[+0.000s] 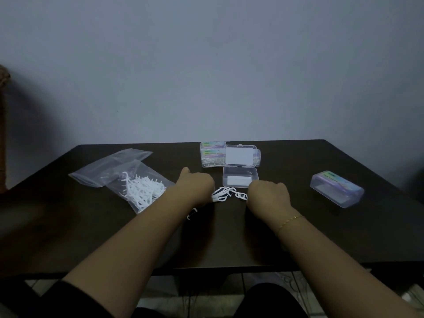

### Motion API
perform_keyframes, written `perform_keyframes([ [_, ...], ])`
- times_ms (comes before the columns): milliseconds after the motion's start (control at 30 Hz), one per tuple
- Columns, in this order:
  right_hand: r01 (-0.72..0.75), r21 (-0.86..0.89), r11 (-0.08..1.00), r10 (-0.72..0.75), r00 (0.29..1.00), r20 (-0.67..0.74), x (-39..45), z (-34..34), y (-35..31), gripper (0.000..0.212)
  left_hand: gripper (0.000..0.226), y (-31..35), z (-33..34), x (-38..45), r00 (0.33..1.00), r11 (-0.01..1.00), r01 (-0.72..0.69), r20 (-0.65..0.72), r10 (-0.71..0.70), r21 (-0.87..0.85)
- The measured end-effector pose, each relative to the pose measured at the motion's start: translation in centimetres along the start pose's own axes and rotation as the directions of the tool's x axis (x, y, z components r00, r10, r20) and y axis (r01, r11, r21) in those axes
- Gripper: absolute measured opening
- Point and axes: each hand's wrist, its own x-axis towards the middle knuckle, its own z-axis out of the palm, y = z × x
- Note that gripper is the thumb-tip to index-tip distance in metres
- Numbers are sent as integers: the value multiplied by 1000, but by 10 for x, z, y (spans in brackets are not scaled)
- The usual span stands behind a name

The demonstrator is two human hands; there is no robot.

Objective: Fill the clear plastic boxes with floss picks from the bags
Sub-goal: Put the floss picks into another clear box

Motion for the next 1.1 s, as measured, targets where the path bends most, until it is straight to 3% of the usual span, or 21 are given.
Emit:
perform_keyframes([
  [1100, 15, 19, 1000, -13, 996, -90, 2, 10, 2, 19, 25, 4, 0, 9, 998, 996, 66, 5, -66, -59],
])
